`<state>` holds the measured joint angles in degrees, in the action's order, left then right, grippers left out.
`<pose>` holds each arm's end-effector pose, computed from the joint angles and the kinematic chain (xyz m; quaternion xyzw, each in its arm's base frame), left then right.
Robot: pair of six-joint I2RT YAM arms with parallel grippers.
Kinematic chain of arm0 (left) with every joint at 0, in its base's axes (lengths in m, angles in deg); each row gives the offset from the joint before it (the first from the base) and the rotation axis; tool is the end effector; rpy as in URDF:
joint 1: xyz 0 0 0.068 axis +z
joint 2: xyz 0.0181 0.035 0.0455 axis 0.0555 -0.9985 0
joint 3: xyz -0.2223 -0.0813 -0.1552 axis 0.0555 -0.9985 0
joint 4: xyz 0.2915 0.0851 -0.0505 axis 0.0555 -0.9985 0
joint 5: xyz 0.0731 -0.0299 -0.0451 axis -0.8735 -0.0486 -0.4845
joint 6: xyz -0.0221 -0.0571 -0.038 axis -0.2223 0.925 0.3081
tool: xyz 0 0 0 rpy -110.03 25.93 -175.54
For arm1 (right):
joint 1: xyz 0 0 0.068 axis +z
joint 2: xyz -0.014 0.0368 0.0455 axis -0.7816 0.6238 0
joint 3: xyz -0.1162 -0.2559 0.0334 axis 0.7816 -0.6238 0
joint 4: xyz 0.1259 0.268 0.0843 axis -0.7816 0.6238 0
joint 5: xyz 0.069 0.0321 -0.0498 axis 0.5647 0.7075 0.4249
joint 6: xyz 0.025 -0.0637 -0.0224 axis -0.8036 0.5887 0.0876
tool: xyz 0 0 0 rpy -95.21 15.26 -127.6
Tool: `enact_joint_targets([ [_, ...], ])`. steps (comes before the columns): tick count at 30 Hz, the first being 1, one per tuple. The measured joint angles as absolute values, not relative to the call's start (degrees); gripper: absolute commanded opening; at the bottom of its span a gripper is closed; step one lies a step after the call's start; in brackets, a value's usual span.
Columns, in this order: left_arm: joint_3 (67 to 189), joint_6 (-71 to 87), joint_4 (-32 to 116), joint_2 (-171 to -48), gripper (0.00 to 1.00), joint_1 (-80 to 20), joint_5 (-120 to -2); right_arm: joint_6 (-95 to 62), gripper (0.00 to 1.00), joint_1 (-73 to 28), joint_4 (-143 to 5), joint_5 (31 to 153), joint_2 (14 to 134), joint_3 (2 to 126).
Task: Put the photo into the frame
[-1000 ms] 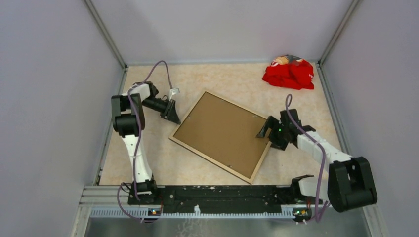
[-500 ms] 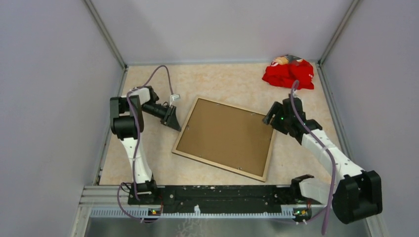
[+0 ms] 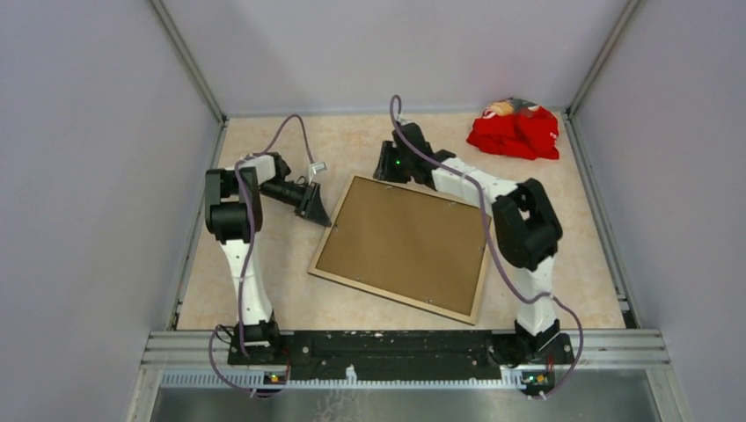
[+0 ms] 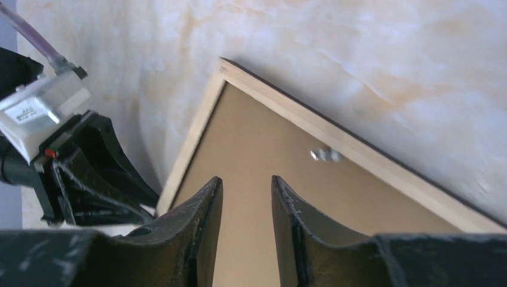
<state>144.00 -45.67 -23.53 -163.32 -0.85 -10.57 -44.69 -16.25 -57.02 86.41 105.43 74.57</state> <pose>0.4314 -0.0335 0.0798 0.2407 0.8327 -0.4908 0.0883 0.4236 0.3007 0.2085 -0.0105 0.9013 0.2607 0.3459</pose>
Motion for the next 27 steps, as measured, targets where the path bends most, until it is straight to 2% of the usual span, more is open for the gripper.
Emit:
enact_joint_targets([
  [5, 142.99, -45.60, -23.16, -163.32, 0.31, -0.74, -9.57, -43.47, 0.19, -13.96, -55.88, 88.24, 117.30, 87.18],
  [11, 142.14, -45.62, -23.14, -163.32, 0.31, -0.74, -8.72, -43.75, 0.07, -13.26, -55.03, 89.55, 123.79, 92.14],
  [20, 141.62, -46.08, -23.12, -163.32, 0.30, -0.66, -8.13, -45.13, 0.00, -13.32, -55.18, 90.19, 126.74, 93.01],
  [27, 141.25, -46.48, -23.07, -163.32, 0.30, -0.59, -7.67, -45.87, 0.00, -13.32, -55.34, 90.25, 126.81, 92.91],
])
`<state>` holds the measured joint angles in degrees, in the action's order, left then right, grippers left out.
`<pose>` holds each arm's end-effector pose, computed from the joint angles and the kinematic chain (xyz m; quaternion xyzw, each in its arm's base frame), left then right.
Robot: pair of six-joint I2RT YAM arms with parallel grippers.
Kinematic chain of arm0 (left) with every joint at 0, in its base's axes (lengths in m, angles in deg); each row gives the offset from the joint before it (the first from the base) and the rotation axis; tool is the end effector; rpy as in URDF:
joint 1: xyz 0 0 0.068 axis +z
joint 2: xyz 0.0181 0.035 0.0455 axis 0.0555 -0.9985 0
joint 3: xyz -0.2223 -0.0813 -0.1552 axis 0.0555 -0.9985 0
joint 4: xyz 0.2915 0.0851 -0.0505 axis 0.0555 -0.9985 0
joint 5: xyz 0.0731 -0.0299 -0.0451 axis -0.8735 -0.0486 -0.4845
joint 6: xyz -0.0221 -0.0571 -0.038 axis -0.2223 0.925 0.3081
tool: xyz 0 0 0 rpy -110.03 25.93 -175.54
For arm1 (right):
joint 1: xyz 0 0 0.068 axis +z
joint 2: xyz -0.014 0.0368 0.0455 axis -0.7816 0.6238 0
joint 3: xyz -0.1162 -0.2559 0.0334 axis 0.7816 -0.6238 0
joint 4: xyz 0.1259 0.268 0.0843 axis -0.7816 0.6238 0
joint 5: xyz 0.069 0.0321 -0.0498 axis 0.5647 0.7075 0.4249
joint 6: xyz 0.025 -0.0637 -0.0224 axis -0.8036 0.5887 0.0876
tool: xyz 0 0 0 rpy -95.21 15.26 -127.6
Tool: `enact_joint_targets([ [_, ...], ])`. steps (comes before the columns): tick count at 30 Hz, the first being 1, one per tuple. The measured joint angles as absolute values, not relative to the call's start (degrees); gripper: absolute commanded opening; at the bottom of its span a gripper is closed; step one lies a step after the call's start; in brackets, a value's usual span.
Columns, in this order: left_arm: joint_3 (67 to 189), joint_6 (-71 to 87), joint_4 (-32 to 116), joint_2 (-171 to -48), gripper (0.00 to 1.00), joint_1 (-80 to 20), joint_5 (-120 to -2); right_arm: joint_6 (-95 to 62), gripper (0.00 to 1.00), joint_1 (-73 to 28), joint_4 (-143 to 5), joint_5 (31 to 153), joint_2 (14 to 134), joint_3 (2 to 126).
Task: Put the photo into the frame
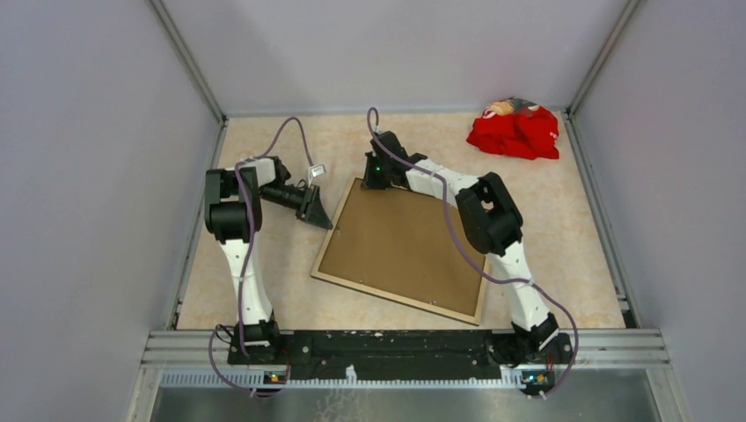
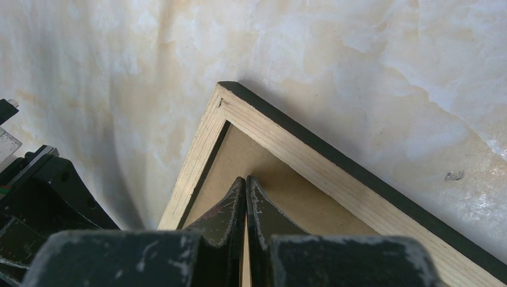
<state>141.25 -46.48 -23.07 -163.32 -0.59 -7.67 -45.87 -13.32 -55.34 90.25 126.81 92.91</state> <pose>0.4211 -0.0335 0.0710 0.2275 0.8221 -0.5147 0.0865 0.4630 0.3705 0.1294 -0.0372 0.9168 0.2749 0.2874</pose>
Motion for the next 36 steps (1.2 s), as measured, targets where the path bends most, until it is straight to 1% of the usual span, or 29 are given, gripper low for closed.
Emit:
enact_joint_targets([
  [4, 141.25, -46.46, -23.07, -163.32, 0.30, -0.59, -7.67, -45.98, 0.00, -13.32, -55.31, 90.23, 126.81, 92.88],
  [5, 141.25, -46.46, -23.07, -163.32, 0.30, -0.59, -7.67, -45.98, 0.06, -13.32, -55.36, 90.32, 126.81, 92.84],
  [7, 141.25, -46.46, -23.07, -163.32, 0.30, -0.59, -7.67, -46.13, 0.22, -13.32, -56.45, 90.80, 126.68, 92.05],
  [8, 141.25, -46.46, -23.07, -163.32, 0.30, -0.59, -7.67, -46.31, 0.28, -13.32, -58.20, 91.32, 126.19, 90.63],
  [10, 141.09, -46.43, -23.07, -163.32, 0.30, -0.64, -7.64, -46.92, 0.35, -13.21, -62.05, 92.35, 124.18, 86.68],
  [12, 140.90, -46.43, -23.07, -163.32, 0.30, -0.66, -7.54, -47.47, 0.38, -12.77, -64.36, 93.64, 120.71, 81.02],
  [17, 140.72, -46.37, -23.01, -163.32, 0.28, -0.64, -7.43, -50.26, 0.39, -11.14, -70.94, 97.77, 113.36, 67.64],
  [20, 140.65, -46.26, -22.96, -163.32, 0.27, -0.64, -7.38, -52.19, 0.40, -9.89, -74.98, 100.48, 112.10, 63.68],
  [29, 140.61, -45.89, -22.94, -163.30, 0.26, -0.59, -7.36, -56.58, 0.38, -4.60, -81.21, 106.45, 112.34, 61.32],
  [36, 140.59, -45.69, -22.96, -163.30, 0.25, -0.55, -7.27, -57.19, 0.36, -4.08, -82.11, 107.23, 112.75, 61.30],
])
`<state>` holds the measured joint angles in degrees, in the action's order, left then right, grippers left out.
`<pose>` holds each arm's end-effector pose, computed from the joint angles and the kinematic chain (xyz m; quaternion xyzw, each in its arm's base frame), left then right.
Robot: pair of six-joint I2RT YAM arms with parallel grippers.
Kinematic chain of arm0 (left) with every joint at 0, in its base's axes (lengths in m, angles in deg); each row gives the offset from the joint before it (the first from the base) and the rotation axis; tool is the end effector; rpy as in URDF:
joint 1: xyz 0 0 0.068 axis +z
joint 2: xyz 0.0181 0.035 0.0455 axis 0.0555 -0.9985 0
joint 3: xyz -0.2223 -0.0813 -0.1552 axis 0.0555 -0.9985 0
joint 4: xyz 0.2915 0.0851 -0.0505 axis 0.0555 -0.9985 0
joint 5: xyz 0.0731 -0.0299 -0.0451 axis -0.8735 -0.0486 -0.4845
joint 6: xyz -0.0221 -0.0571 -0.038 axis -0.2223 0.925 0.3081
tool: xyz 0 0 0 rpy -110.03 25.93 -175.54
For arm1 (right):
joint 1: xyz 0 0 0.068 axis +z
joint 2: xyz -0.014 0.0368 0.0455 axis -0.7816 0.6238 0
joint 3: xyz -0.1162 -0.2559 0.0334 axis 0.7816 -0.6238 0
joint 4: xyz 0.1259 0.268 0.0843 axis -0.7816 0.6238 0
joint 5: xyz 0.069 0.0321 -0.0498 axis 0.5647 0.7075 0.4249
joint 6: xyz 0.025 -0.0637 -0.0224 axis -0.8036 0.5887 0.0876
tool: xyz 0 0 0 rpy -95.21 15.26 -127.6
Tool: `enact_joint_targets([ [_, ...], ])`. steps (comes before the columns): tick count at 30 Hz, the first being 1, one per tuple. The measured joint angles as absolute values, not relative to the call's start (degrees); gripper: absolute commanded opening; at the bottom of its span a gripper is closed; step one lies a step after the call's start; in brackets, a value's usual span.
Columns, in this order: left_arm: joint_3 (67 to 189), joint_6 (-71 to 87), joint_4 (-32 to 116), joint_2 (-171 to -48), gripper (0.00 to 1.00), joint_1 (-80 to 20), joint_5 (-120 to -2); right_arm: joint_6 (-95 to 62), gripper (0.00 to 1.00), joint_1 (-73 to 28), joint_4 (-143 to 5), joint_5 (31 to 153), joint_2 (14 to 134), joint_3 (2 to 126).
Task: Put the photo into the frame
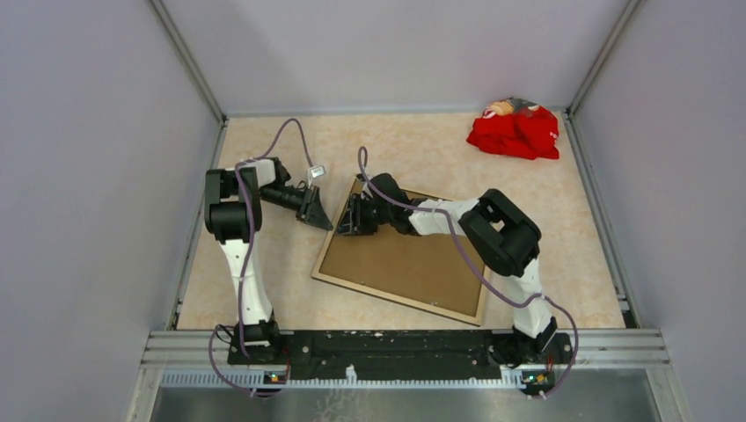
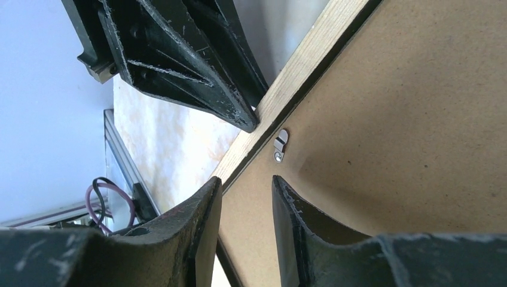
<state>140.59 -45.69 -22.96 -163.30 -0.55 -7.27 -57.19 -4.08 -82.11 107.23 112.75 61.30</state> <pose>0.4184 -0.0335 0.0688 0.2181 0.8225 -0.5191 0.0808 0.3276 0.3893 0.1067 -0.0929 0.8663 0.4555 0.1829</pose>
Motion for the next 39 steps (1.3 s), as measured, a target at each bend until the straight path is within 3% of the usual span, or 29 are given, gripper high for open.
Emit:
enact_joint_targets([
  [39, 140.33, -45.87, -23.29, -163.30, 0.21, -0.29, -6.75, -56.01, 0.34, -4.47, -80.32, 107.80, 118.39, 68.19],
])
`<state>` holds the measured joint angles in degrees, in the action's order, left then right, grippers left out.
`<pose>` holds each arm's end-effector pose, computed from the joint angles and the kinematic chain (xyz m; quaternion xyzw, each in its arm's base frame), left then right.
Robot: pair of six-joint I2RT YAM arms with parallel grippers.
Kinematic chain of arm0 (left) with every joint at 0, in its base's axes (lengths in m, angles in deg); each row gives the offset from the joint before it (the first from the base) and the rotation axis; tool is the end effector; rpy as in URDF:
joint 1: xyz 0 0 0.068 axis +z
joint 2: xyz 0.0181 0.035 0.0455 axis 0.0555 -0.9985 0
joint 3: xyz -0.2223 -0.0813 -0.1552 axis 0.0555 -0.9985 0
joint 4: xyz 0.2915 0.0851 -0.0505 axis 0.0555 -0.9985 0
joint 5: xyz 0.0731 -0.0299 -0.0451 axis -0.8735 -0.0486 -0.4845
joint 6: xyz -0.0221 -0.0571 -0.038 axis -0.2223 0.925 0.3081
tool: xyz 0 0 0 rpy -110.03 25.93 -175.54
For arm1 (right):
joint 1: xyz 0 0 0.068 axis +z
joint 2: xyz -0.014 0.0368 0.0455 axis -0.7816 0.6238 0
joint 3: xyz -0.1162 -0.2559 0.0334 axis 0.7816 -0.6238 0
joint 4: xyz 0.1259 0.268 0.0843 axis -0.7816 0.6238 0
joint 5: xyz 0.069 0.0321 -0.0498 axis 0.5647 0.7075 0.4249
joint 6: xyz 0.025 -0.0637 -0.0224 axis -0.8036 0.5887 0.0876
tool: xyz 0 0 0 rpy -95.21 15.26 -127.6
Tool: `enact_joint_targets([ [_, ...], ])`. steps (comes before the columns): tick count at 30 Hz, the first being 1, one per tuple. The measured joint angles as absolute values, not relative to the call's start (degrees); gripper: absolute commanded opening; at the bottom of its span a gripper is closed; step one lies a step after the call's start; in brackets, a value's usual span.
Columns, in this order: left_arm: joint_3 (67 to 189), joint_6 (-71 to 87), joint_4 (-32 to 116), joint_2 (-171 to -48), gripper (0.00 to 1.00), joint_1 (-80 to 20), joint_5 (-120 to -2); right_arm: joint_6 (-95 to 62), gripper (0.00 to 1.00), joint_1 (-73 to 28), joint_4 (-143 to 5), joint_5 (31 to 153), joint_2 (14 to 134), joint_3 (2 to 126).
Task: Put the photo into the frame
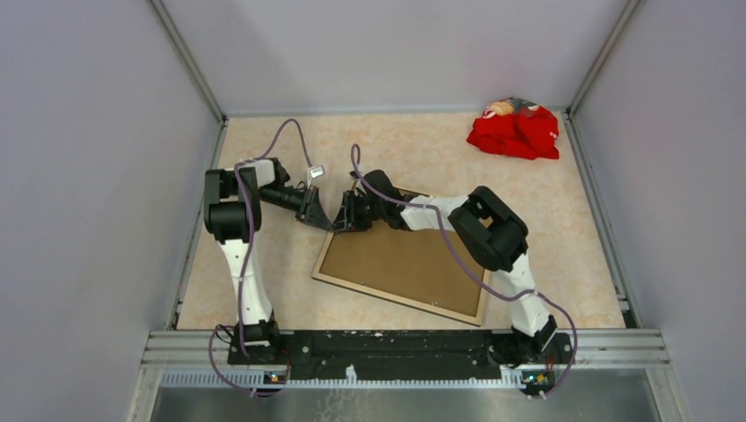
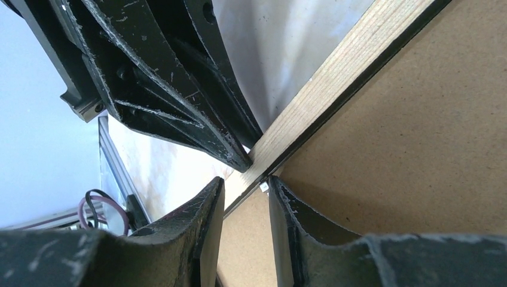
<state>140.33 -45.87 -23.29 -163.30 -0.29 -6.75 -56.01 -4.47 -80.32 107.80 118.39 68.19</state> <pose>0.4170 -0.0319 0.0684 0.2135 0.8209 -0.5235 0.0804 0.3473 0.4061 0.0967 -0.1003 0.8669 0.4530 0.1825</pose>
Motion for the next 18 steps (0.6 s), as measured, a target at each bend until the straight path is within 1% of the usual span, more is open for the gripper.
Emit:
enact_joint_targets([
  [2, 140.33, -45.87, -23.29, -163.30, 0.22, -0.29, -6.73, -55.95, 0.36, -4.69, -80.27, 107.93, 118.39, 68.19],
  [5, 140.31, -45.78, -23.29, -163.30, 0.22, -0.29, -6.68, -55.53, 0.45, -5.47, -79.62, 108.22, 118.02, 68.19],
  [8, 140.39, -45.52, -23.29, -163.30, 0.24, -0.29, -6.70, -54.33, 0.50, -7.68, -77.24, 106.91, 116.21, 68.14],
  [13, 141.44, -44.86, -23.68, -163.30, 0.31, -0.64, -7.89, -50.31, 0.52, -15.42, -71.62, 101.88, 111.42, 68.16],
  [18, 146.23, -43.13, -22.39, -163.34, 0.33, -1.05, -9.44, -47.73, 0.52, -22.54, -67.47, 97.27, 109.95, 68.16],
])
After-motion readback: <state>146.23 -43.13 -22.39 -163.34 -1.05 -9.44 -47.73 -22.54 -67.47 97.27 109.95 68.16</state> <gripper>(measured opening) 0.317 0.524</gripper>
